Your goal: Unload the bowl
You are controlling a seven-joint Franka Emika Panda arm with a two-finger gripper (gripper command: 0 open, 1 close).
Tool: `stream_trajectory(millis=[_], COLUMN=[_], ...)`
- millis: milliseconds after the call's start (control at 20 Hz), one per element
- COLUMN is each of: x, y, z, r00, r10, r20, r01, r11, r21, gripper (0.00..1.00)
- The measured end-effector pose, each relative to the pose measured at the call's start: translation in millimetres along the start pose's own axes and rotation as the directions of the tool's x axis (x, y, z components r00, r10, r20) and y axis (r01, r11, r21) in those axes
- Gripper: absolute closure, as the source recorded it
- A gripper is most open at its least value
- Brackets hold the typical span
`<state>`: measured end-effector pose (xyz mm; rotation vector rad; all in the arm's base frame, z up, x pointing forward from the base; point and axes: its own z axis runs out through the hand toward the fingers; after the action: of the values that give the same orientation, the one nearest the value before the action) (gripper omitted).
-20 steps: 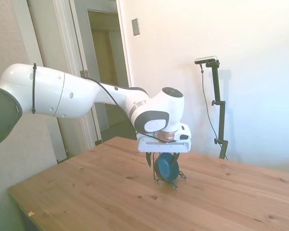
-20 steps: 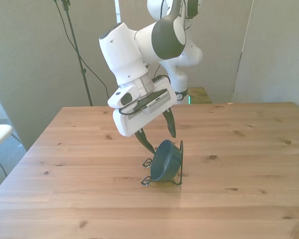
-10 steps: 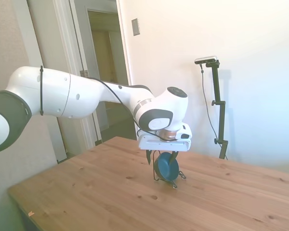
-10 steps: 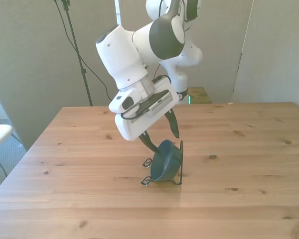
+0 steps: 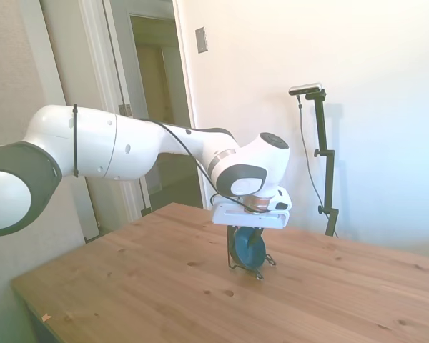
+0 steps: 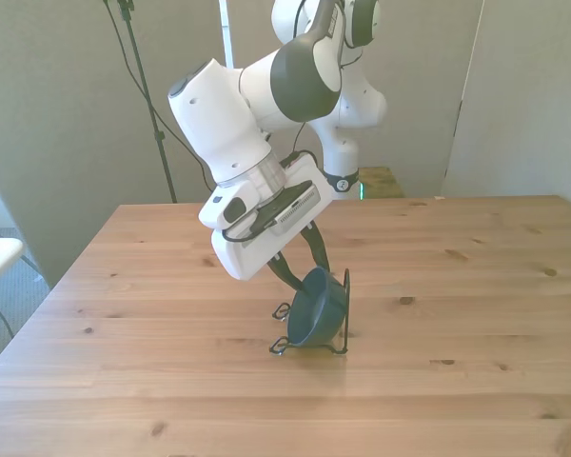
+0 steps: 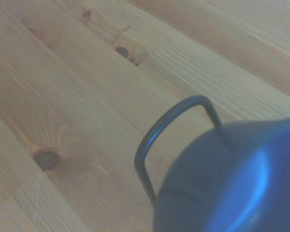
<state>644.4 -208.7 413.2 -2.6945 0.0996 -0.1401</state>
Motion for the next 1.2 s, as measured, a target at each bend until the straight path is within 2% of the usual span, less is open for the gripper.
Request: stream_trajectory(millis=[850, 1050, 1200], x=[6.7, 10.1, 16.7], y=[19.9, 15.9, -1.9], z=[-8.1, -10.8, -20.5], r00=[1.000, 1.000, 0.997], r10=[0.016, 0.015, -0.004], r20=[0.005, -0.026, -0.078], r01=[-0.016, -0.014, 0.006], r11=[0.999, 0.999, 1.000], r21=[0.034, 0.036, 0.027], gripper=[1.00, 1.00, 1.00])
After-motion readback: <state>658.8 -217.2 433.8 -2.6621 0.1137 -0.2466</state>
